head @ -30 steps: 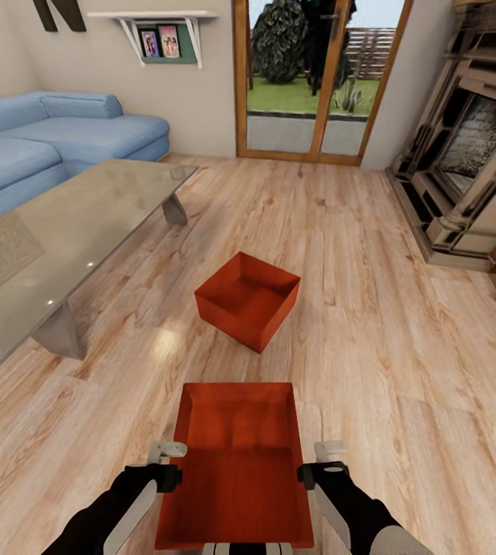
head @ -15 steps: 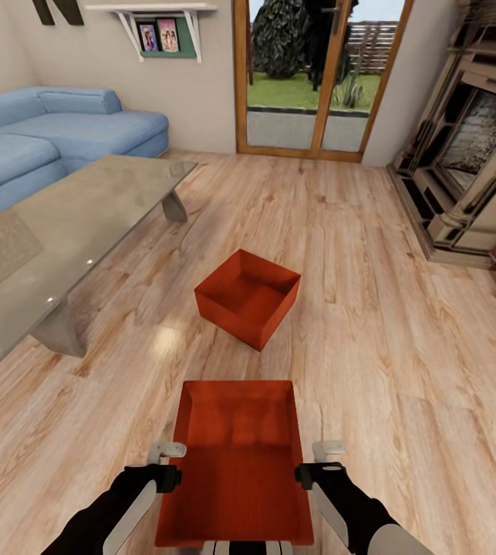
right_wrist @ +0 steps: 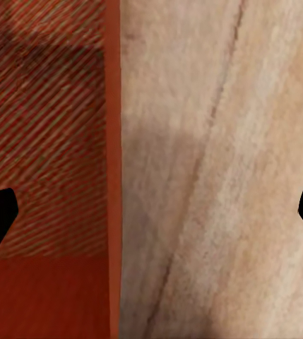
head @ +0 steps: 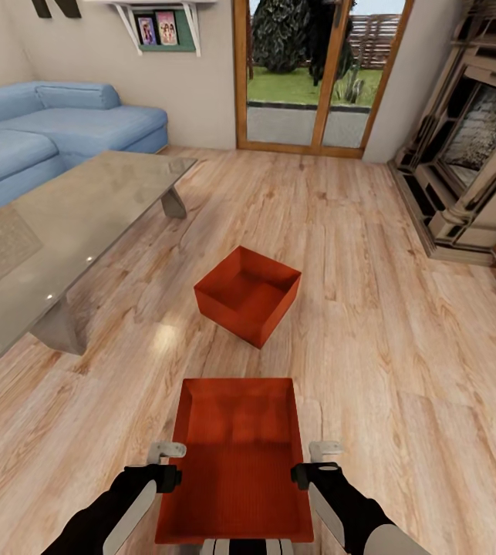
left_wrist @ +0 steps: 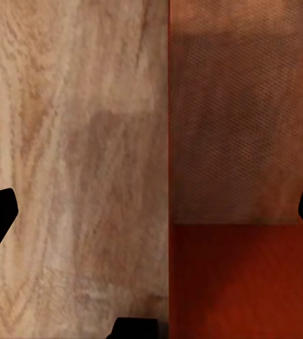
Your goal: Move the two storage containers from the living room to the garage. In the garage, place one container on the floor and stack the other container on top of it (either order is fine).
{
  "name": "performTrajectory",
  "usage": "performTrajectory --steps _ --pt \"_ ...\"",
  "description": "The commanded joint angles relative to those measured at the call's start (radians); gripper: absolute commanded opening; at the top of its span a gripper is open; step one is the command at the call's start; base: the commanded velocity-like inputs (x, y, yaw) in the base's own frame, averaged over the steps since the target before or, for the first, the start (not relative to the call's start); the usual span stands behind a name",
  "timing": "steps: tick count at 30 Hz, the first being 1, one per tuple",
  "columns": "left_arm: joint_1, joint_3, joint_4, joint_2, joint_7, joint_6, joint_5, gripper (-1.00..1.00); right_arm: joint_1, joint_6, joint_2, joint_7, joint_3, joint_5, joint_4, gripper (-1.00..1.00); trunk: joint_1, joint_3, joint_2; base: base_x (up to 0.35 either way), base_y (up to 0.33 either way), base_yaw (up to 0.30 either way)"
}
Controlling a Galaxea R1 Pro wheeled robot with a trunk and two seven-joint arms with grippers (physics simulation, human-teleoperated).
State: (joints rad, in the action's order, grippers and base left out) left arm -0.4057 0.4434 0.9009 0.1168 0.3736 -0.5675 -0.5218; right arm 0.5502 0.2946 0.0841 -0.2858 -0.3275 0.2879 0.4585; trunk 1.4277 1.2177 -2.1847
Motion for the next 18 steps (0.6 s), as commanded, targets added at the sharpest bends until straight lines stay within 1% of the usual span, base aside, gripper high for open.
performTrajectory --steps 1,18 --pt "-0.001 0.005 0.002 0.001 0.010 -0.002 -0.010 1.00 0.001 0.005 -0.001 -0.009 -0.008 0.010 0.002 1.00 0.000 0.002 0.000 0.000 0.000 0.000" --pt "-0.001 0.006 0.004 0.001 0.010 -0.002 -0.010 1.00 0.001 0.003 0.000 -0.009 -0.009 0.010 0.002 1.00 0.000 0.016 0.000 0.000 0.000 0.000"
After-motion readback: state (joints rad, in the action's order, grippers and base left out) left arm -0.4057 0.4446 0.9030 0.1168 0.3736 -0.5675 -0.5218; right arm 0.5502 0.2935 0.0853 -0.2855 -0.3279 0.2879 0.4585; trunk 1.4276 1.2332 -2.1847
